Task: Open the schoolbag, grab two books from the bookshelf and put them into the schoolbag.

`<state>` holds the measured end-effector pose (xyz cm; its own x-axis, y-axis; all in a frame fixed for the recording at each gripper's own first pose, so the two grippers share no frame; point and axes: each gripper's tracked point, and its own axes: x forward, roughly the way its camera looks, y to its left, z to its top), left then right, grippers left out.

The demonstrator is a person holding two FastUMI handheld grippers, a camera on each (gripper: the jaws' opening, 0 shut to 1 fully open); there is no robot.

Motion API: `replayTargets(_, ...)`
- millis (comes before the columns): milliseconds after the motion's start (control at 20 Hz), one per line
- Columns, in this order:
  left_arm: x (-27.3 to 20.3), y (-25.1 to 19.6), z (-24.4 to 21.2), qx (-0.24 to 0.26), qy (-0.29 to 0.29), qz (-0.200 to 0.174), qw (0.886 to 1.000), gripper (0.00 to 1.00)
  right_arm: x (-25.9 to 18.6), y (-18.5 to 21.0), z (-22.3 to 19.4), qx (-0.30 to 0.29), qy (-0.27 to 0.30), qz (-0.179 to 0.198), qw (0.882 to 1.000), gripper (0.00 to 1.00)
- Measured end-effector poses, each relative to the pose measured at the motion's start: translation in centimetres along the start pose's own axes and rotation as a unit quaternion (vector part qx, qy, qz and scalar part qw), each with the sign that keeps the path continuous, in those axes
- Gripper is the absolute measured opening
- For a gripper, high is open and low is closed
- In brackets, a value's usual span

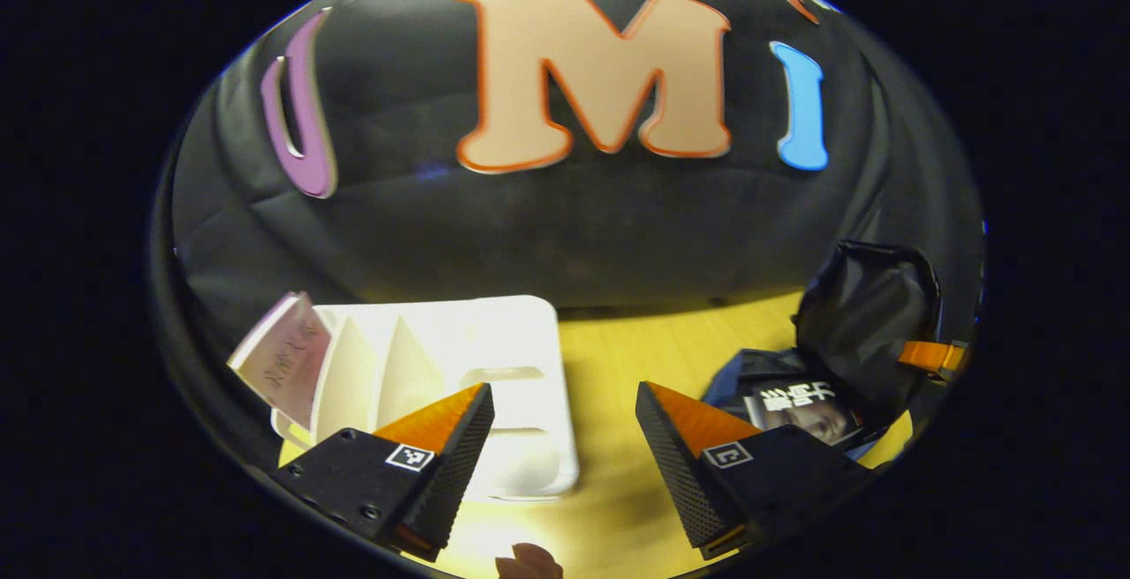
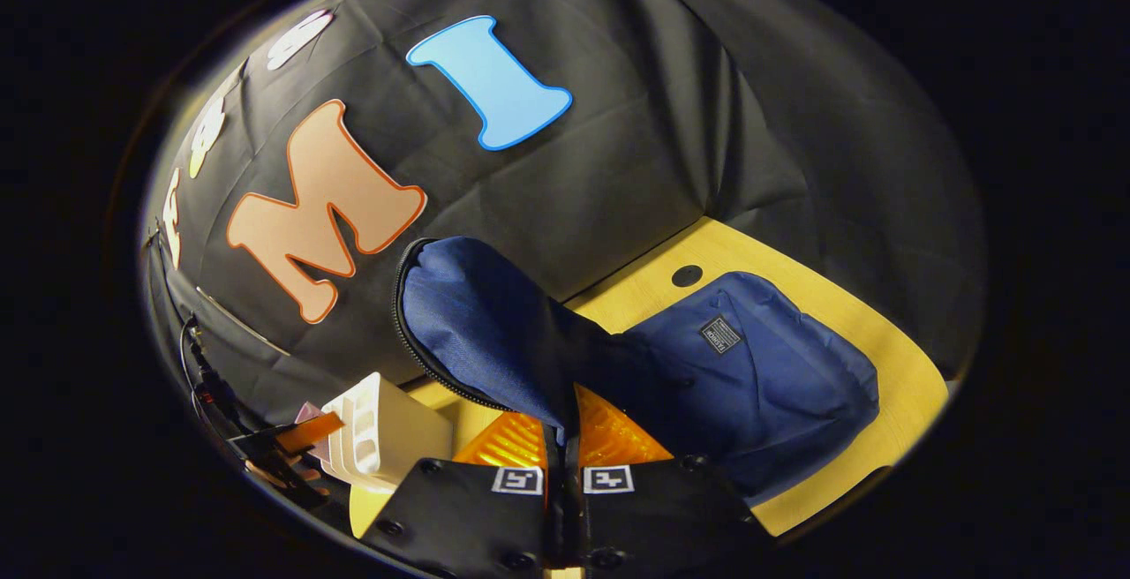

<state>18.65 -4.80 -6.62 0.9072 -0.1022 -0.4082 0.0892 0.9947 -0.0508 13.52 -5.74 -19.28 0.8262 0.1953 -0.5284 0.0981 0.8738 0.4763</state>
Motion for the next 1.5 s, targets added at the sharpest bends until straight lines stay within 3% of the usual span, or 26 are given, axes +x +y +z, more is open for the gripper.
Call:
replayTargets(250,-3.2,12.1,1.6,0.006,-0.017,0.071,0.997,0.94,0.1,0.1,0.1,0.004,-0.003,-0.003,1.000,0.02)
replayTargets(500,-6.1,20.8,1.3,-0.026,-0.026,0.126,0.991,0.98,0.0,0.1,0.0,0.004,-0.004,-0.009,1.000,0.02)
replayTargets(650,-6.1,24.4,1.2,-0.032,-0.022,0.144,0.989,0.94,0.1,0.0,-0.2,0.002,-0.004,-0.013,1.000,0.03)
replayTargets(750,-6.0,25.0,0.6,-0.031,-0.013,0.144,0.989,0.98,0.0,0.0,-0.2,0.002,-0.005,-0.017,1.000,0.04)
replayTargets(850,-5.5,25.8,-0.2,-0.039,0.004,0.134,0.990,0.94,-0.1,0.0,-0.2,0.003,-0.007,-0.020,1.000,0.03)
replayTargets(900,-5.2,26.1,-0.9,-0.045,0.017,0.134,0.990,0.98,-0.1,0.0,-0.4,0.003,-0.007,-0.021,1.000,0.04)
replayTargets(1050,-3.3,27.2,-2.3,-0.065,0.059,0.118,0.989,0.90,-0.2,0.0,-0.5,0.006,-0.009,-0.026,1.000,0.05)
replayTargets(1100,-2.7,27.5,-2.4,-0.076,0.064,0.111,0.989,0.94,-0.1,-0.1,-0.4,0.008,-0.011,-0.027,1.000,0.05)
replayTargets(1400,1.0,29.3,-3.1,-0.129,0.114,0.095,0.980,0.94,-0.2,-0.2,-0.3,0.014,-0.017,-0.031,0.999,0.05)
replayTargets(1500,1.8,30.0,-3.4,-0.120,0.127,0.099,0.980,0.94,-0.2,-0.2,-0.3,0.017,-0.018,-0.033,0.999,0.03)
